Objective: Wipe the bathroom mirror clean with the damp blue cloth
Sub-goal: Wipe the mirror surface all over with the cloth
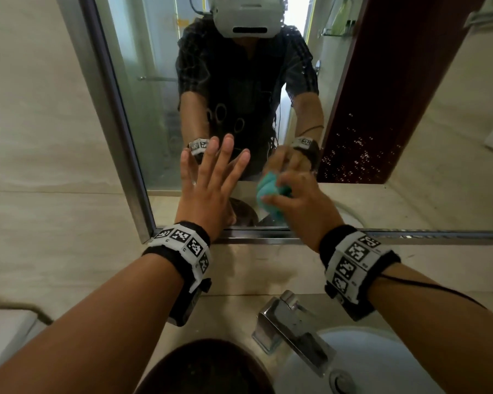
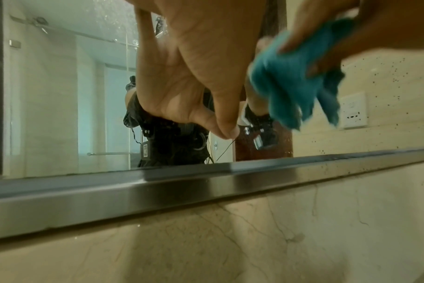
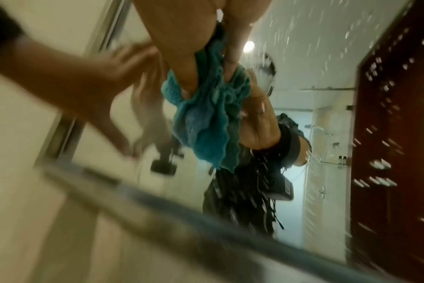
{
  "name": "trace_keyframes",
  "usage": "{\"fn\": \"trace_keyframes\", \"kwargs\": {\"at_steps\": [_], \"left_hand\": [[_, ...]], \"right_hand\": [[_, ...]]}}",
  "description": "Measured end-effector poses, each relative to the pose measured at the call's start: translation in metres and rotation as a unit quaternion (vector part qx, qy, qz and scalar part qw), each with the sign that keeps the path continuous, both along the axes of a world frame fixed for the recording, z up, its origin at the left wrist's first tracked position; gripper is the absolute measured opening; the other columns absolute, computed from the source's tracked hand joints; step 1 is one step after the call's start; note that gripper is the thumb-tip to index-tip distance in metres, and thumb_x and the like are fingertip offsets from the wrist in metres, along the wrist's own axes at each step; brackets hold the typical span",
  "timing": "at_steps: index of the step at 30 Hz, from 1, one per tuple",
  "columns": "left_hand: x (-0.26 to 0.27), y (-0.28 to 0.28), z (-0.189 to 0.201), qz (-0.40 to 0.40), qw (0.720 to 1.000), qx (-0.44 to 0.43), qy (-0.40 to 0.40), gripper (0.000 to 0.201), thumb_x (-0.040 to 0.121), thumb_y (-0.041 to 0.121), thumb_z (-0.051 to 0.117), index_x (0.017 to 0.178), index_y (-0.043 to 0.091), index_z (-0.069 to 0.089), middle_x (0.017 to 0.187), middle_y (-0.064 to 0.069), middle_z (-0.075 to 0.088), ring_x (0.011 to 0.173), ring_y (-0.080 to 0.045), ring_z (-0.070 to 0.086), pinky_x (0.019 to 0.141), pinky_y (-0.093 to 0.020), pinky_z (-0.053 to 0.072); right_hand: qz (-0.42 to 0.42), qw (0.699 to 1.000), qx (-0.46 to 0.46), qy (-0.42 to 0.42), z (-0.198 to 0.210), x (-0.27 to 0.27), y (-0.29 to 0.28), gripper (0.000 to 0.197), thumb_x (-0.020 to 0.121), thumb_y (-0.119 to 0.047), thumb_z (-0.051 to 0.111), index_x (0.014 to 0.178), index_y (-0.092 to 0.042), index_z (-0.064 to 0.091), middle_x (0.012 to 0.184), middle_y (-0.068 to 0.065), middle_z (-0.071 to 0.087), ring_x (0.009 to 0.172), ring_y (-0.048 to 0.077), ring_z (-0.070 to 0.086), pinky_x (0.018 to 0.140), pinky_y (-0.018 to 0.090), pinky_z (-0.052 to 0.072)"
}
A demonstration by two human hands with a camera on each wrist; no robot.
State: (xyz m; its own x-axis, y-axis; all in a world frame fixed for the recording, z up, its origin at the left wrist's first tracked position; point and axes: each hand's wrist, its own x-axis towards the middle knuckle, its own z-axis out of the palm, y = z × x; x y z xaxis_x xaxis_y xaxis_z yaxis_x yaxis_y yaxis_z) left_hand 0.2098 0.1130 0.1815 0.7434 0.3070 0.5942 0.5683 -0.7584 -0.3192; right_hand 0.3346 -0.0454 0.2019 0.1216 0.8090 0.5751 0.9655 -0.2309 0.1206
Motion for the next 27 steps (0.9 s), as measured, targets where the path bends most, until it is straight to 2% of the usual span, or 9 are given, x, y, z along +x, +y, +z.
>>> {"fn": "trace_keyframes", "kwargs": {"at_steps": [5, 10, 12, 14, 16, 19, 21, 23, 27], "left_hand": [[-0.001, 0.000, 0.002, 0.002, 1.000, -0.005, 0.010, 0.134, 0.062, 0.070, 0.067, 0.144, 0.022, -0.028, 0.143, -0.011, -0.045, 0.137, -0.032, -0.028, 0.107, -0.059, -0.013], [-0.001, 0.000, 0.001, -0.002, 1.000, -0.006, 0.006, 0.137, 0.061, 0.069, 0.068, 0.143, 0.022, -0.030, 0.143, -0.009, -0.045, 0.137, -0.031, -0.025, 0.106, -0.057, -0.017], [-0.002, 0.001, 0.001, -0.002, 1.000, 0.001, 0.001, 0.135, 0.061, 0.069, 0.068, 0.144, 0.022, -0.028, 0.146, -0.009, -0.041, 0.139, -0.030, -0.022, 0.107, -0.057, -0.016], [-0.001, 0.001, 0.000, -0.010, 1.000, 0.004, -0.006, 0.134, 0.062, 0.068, 0.069, 0.145, 0.022, -0.025, 0.149, -0.008, -0.036, 0.140, -0.030, -0.021, 0.108, -0.057, -0.015], [0.000, 0.003, -0.002, -0.013, 1.000, 0.006, -0.010, 0.133, 0.062, 0.068, 0.068, 0.146, 0.023, -0.024, 0.147, -0.008, -0.039, 0.141, -0.030, -0.020, 0.108, -0.057, -0.015], [0.000, 0.006, -0.003, -0.010, 1.000, 0.012, -0.007, 0.135, 0.060, 0.073, 0.067, 0.145, 0.023, -0.025, 0.145, -0.008, -0.042, 0.140, -0.030, -0.024, 0.108, -0.057, -0.015], [0.000, 0.007, -0.005, -0.008, 1.000, 0.013, -0.013, 0.136, 0.058, 0.074, 0.067, 0.146, 0.023, -0.024, 0.146, -0.008, -0.041, 0.137, -0.028, -0.032, 0.109, -0.057, -0.015], [0.000, 0.006, -0.004, -0.002, 1.000, 0.014, -0.011, 0.135, 0.058, 0.075, 0.066, 0.146, 0.023, -0.023, 0.147, -0.008, -0.039, 0.136, -0.029, -0.034, 0.109, -0.057, -0.015], [0.000, 0.003, -0.003, 0.003, 1.000, 0.013, -0.007, 0.137, 0.057, 0.075, 0.066, 0.146, 0.021, -0.024, 0.148, -0.010, -0.036, 0.136, -0.030, -0.033, 0.109, -0.057, -0.013]], "right_hand": [[-0.010, 0.999, 0.042, -0.001, -0.013, 0.000, 0.006, 0.034, 0.080, -0.031, 0.071, 0.110, -0.018, 0.061, 0.121, 0.011, 0.048, 0.109, 0.027, 0.048, 0.087, 0.036, 0.049], [0.002, 0.992, -0.125, 0.005, -0.060, 0.000, -0.015, 0.057, 0.036, -0.015, 0.094, 0.089, -0.015, 0.071, 0.102, 0.017, 0.060, 0.084, 0.036, 0.061, 0.058, 0.036, 0.056], [-0.005, 0.995, -0.095, 0.017, -0.037, 0.000, -0.010, 0.055, 0.046, -0.018, 0.092, 0.096, -0.016, 0.069, 0.107, 0.016, 0.058, 0.090, 0.036, 0.060, 0.062, 0.038, 0.057], [0.013, 1.000, 0.007, -0.002, -0.016, 0.004, -0.004, 0.039, 0.075, -0.027, 0.075, 0.109, -0.024, 0.058, 0.117, 0.009, 0.049, 0.104, 0.030, 0.052, 0.081, 0.040, 0.054], [0.026, 0.997, 0.064, -0.027, -0.004, 0.010, 0.004, 0.032, 0.086, -0.042, 0.055, 0.114, -0.027, 0.053, 0.122, 0.005, 0.039, 0.112, 0.021, 0.040, 0.094, 0.027, 0.043], [-0.006, 0.999, 0.028, -0.028, -0.024, 0.009, 0.003, 0.059, 0.083, -0.068, 0.042, 0.118, -0.024, 0.058, 0.126, 0.004, 0.047, 0.110, 0.009, 0.039, 0.093, 0.007, 0.032], [0.005, 0.995, -0.100, 0.000, -0.044, 0.004, -0.004, 0.052, 0.073, -0.040, 0.075, 0.119, -0.021, 0.059, 0.126, 0.013, 0.049, 0.109, 0.028, 0.051, 0.085, 0.031, 0.052], [-0.016, 0.984, -0.176, 0.000, -0.052, -0.002, -0.016, 0.063, 0.055, -0.023, 0.088, 0.113, -0.021, 0.063, 0.122, 0.016, 0.052, 0.102, 0.036, 0.055, 0.068, 0.037, 0.058], [-0.020, 0.999, -0.036, 0.000, -0.010, 0.011, -0.014, 0.044, 0.068, -0.025, 0.081, 0.107, -0.018, 0.064, 0.119, 0.011, 0.049, 0.101, 0.033, 0.055, 0.073, 0.043, 0.056]]}}
